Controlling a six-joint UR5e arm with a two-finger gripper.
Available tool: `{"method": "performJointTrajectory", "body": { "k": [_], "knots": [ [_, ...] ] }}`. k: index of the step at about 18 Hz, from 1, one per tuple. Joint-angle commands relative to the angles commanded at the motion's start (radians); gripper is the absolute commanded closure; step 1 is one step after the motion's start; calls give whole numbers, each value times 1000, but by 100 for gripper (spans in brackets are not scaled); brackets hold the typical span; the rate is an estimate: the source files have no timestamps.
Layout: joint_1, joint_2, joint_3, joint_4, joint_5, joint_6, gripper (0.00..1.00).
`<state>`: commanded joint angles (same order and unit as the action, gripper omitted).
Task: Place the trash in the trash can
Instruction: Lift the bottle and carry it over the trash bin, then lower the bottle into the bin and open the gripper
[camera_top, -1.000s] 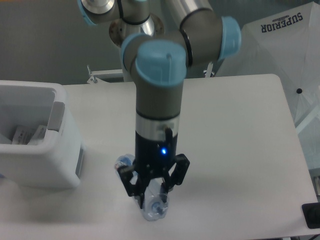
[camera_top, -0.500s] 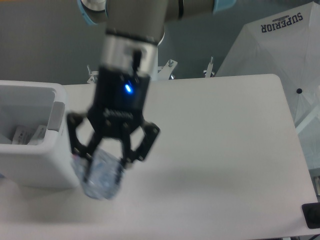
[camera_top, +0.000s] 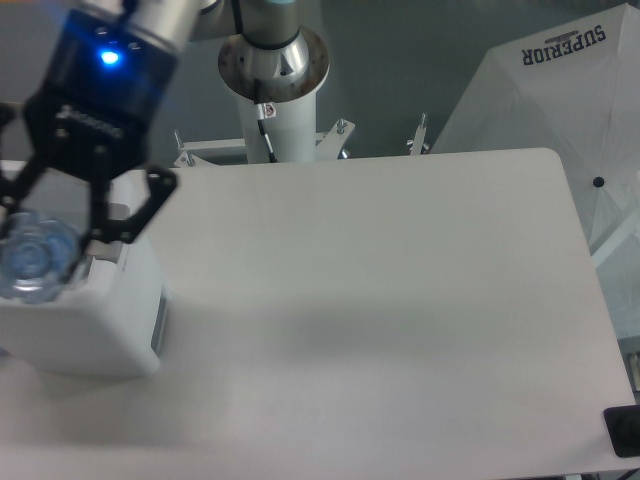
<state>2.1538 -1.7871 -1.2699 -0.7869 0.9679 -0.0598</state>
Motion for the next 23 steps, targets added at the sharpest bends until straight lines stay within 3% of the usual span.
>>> {"method": "performJointTrajectory", "body": {
  "k": [7, 13, 14, 20, 23],
  "knots": [
    [-26, 83, -175, 6, 0, 113, 47],
    [-46, 91, -244, 8, 0, 196, 43],
    [-48, 92, -250, 8, 0, 205, 40],
    [-48, 129, -293, 8, 5, 233, 5],
    [-48, 161, -335, 6, 5, 270, 0]
  ]
}}
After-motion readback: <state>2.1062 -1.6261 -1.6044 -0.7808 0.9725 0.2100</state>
